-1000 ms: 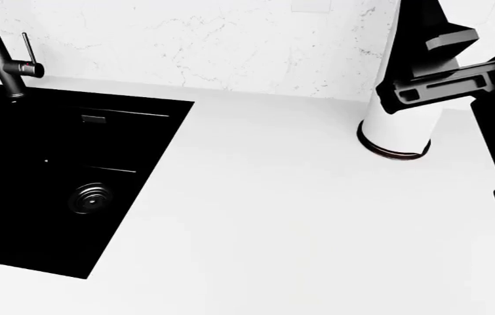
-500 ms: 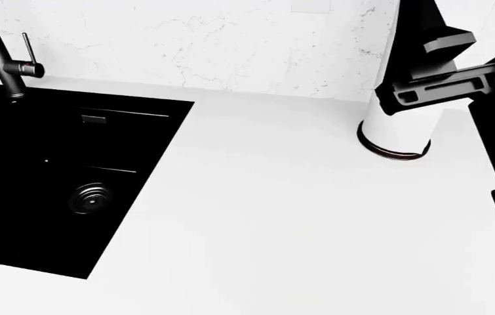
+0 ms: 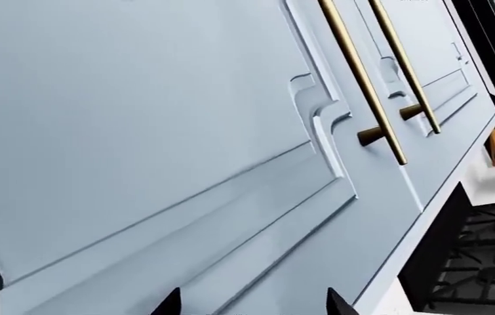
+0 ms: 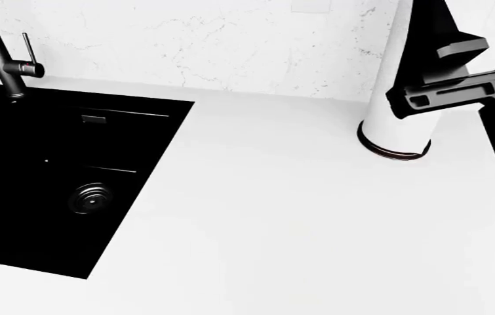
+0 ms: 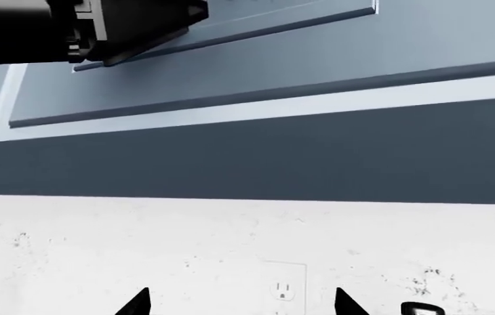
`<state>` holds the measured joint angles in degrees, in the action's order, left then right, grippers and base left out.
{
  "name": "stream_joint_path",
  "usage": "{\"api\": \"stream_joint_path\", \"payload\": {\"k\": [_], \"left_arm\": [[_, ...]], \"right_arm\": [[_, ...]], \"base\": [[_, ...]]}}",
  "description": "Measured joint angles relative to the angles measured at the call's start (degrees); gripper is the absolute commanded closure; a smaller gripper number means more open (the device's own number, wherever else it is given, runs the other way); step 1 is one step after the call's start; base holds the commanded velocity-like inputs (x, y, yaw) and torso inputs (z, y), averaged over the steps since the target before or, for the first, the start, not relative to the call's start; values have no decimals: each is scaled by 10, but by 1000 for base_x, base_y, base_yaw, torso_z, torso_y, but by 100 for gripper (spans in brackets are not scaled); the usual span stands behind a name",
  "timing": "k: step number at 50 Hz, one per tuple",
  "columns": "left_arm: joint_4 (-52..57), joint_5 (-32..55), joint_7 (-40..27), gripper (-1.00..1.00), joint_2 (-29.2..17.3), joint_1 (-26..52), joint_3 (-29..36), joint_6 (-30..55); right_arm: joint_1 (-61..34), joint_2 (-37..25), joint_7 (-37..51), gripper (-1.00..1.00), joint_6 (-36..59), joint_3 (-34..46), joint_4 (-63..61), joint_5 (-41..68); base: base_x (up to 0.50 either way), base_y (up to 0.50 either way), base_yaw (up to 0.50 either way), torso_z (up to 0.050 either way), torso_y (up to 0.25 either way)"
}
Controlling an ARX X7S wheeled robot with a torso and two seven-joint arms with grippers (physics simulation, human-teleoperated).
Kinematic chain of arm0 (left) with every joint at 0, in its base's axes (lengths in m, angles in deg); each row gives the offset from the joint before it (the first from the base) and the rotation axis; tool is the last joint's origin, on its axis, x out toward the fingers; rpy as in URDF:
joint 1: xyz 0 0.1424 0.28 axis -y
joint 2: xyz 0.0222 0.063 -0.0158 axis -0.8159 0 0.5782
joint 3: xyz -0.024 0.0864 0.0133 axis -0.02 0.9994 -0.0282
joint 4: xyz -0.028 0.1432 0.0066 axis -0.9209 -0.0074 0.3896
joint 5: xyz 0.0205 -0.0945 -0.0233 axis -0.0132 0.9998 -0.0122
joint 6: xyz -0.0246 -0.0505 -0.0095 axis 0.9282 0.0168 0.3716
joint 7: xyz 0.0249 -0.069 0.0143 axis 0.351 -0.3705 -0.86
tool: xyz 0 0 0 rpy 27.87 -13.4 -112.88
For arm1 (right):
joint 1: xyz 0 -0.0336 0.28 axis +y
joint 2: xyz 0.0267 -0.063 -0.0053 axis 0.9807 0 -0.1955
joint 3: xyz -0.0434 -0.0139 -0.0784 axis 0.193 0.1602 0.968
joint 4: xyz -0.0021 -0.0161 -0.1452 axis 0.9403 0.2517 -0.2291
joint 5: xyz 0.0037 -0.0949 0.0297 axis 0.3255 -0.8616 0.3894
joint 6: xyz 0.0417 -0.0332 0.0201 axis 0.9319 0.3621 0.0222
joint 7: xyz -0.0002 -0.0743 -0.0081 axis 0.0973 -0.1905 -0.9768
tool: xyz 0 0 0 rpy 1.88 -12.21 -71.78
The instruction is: Pick the mango, radish from the counter and place them in the cabinet. Then close the cabinet.
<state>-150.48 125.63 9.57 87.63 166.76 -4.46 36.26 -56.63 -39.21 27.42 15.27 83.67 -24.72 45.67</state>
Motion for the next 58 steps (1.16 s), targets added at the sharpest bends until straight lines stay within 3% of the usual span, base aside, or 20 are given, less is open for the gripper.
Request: {"api": "stream_joint_path", "payload": {"k": [6,31,45,58], "left_arm": [[89,2,-68,-100,-45,-7,20,-7],[434,-37,-310,-100,-311,-42,108,7],[581,-103,-368,-100,-442,-82,145,-26],[689,-145,-370,-100,-547,-113,162,-57]], "right_arm": [[13,-12,3,-100,-6,-15,-2,4],[115,-73,10,-100,-46,-122,-7,20],[212,-92,5,-100,-70,-224,-14,26],[316,-79,-13,-100,-83,-323,-20,16]], "base": [[0,0,1,0,0],[0,0,0,0,0],[0,0,0,0,0],[0,0,0,0,0]]}}
